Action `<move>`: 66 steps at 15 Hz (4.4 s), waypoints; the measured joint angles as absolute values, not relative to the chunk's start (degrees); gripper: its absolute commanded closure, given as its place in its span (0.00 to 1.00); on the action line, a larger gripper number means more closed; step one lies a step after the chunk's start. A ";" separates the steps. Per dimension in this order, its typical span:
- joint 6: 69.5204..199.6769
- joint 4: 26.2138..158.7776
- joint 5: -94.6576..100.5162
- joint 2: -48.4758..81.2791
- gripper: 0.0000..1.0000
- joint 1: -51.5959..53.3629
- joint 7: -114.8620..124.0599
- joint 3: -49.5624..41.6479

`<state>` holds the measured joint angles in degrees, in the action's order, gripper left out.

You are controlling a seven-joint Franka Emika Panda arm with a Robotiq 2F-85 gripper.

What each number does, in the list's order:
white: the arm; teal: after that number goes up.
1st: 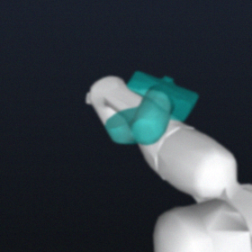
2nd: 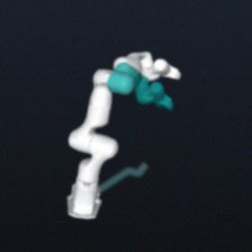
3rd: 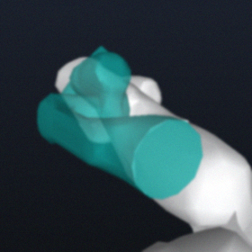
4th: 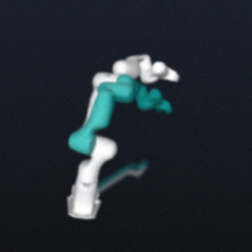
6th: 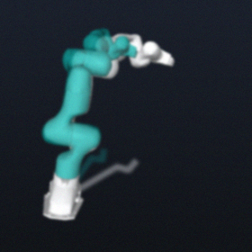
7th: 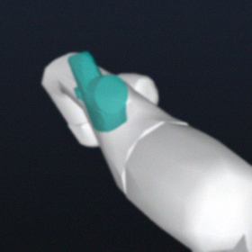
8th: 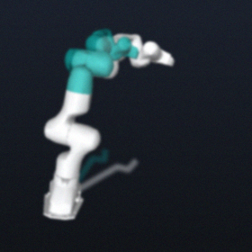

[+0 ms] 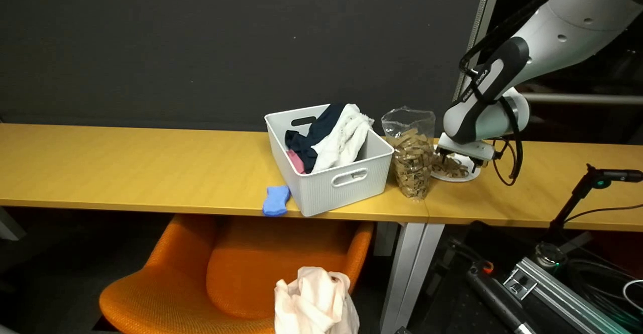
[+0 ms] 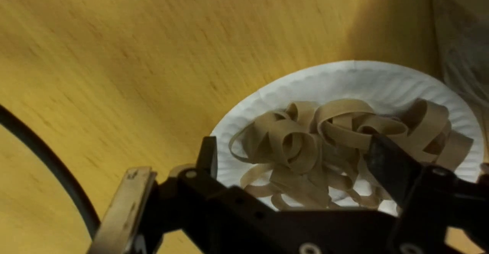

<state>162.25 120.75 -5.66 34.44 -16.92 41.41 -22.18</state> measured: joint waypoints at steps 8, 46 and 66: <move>162.25 114.57 -9.92 39.52 0.00 -18.04 39.81 -22.03; 148.73 111.01 -5.80 19.66 0.98 -11.74 38.38 -27.09; 142.61 122.72 -13.14 6.64 0.98 -9.10 25.13 -13.11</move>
<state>142.61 122.72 -13.14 6.64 -9.10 25.13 -13.11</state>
